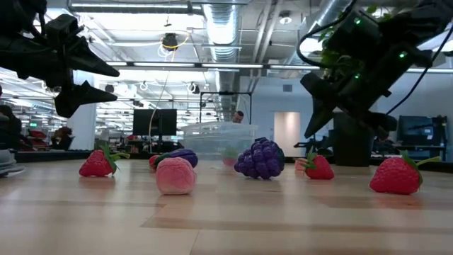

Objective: Pick and placing Produce into tupperware
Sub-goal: Put the top peach into the transparent container

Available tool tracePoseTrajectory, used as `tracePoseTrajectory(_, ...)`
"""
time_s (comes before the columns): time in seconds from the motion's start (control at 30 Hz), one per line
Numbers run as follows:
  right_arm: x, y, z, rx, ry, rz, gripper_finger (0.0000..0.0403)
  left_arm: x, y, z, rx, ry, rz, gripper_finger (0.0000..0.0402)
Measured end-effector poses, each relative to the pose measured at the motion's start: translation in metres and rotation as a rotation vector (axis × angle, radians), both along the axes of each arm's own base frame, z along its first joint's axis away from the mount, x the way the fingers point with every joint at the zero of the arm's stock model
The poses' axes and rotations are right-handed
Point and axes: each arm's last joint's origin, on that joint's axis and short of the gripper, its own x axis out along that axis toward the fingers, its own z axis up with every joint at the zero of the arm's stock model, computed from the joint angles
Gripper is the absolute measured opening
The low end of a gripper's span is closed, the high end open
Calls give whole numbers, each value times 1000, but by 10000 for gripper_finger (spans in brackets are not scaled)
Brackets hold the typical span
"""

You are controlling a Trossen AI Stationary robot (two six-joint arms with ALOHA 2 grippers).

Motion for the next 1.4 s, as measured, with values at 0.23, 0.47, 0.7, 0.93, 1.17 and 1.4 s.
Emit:
tracePoseTrajectory(0.23,0,-17,0,90,-14,-42,240,0,0,0,0,0,1,261)
tracePoseTrajectory(0.47,6,-24,10,94,10,35,240,0,0,0,4,1,3,261)
tracePoseTrajectory(0.7,11,-25,24,62,92,89,240,0,1,0,20,1,50,261)
tracePoseTrajectory(0.93,29,-31,26,112,194,153,240,-1,2,0,25,2,63,261)
tracePoseTrajectory(1.17,59,-39,25,110,313,202,240,0,2,0,22,2,51,261)
tracePoseTrajectory(1.4,81,-53,16,167,446,266,240,0,1,0,16,7,27,261)
